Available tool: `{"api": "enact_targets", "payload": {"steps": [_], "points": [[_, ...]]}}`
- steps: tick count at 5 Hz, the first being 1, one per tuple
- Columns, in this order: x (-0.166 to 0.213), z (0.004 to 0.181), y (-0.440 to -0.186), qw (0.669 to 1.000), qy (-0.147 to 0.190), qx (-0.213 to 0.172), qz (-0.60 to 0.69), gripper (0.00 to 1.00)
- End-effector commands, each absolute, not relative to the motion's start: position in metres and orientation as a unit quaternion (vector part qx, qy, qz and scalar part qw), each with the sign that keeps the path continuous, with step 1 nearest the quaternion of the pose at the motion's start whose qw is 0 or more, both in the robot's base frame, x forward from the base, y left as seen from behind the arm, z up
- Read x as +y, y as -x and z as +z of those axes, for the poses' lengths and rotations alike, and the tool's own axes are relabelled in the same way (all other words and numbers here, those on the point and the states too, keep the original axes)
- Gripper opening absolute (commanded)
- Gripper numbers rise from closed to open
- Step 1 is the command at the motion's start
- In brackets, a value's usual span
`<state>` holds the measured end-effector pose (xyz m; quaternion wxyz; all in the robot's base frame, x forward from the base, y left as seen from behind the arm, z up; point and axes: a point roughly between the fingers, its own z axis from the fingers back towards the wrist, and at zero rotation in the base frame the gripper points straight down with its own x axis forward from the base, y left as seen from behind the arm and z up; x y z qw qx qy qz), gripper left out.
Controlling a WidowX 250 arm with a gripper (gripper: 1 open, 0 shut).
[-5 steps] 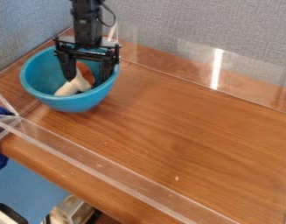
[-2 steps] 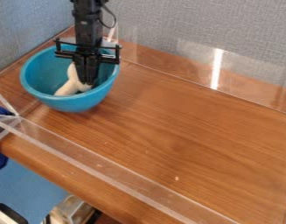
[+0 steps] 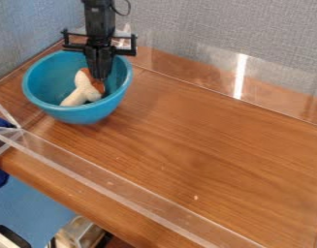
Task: Remove the mushroom from inside the blue bowl and put it on the table
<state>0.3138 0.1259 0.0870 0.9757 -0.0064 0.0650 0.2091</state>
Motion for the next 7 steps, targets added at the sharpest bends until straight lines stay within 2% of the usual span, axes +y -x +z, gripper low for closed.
{"api": "enact_targets", "payload": {"steps": [1,4,5,6,7], "points": [[0.127,0.131,-0.327,0.977,0.004,0.011,0.214,0.00],[0.131,0.140,-0.354,0.972,0.003,0.003,0.233,0.00],[0.138,0.131,-0.351,0.972,-0.014,0.009,0.234,1.00],[0.146,0.121,-0.347,0.971,-0.033,0.016,0.235,0.00],[0.151,0.113,-0.345,0.971,-0.046,0.022,0.235,1.00]]}}
